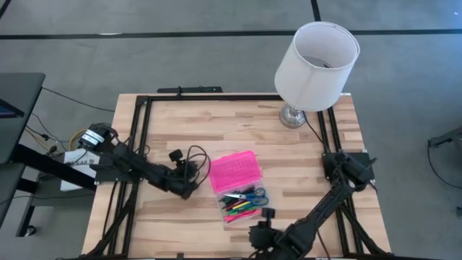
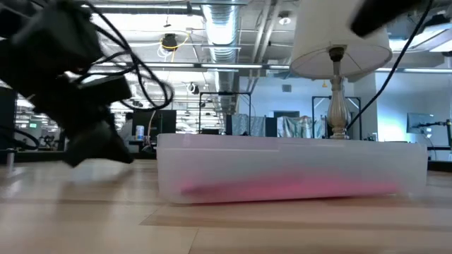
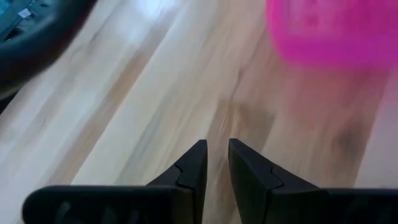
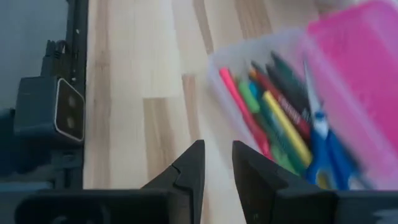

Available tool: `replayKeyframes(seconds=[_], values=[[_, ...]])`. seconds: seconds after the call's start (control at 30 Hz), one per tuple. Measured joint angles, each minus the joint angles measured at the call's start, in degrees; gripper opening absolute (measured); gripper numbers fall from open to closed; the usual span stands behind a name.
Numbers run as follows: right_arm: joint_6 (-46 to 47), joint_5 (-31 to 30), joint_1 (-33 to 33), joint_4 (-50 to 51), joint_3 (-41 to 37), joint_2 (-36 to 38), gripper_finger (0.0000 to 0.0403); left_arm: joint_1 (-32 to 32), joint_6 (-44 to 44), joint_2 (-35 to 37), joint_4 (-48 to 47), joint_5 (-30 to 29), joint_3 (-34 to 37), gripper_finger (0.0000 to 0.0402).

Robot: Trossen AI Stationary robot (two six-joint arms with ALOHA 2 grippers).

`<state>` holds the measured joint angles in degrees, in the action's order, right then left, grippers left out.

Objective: Pick & place school supplies into a supply box
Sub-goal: Return to Home Position

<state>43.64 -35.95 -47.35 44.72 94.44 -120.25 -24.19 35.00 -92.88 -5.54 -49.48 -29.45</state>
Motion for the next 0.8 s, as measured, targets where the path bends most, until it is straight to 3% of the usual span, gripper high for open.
replayKeyframes(seconds=[0.17, 0.43, 0.8], values=[[12.07, -0.04, -1.54, 1.16, -5.15, 0.00, 0.0075, 4.35, -7.49, 0.00, 9.17, 3.10, 0.00, 0.0061], [26.81, -0.32, -2.59, 1.47, -12.16, -0.02, 0.0075, 10.19, -8.49, 0.00, 10.38, 7.79, 0.00, 0.0061], [35.93, -0.15, -2.51, 1.56, -17.93, -0.04, 0.0075, 11.71, -14.89, 0.00, 17.66, 14.30, 0.00, 0.0061]])
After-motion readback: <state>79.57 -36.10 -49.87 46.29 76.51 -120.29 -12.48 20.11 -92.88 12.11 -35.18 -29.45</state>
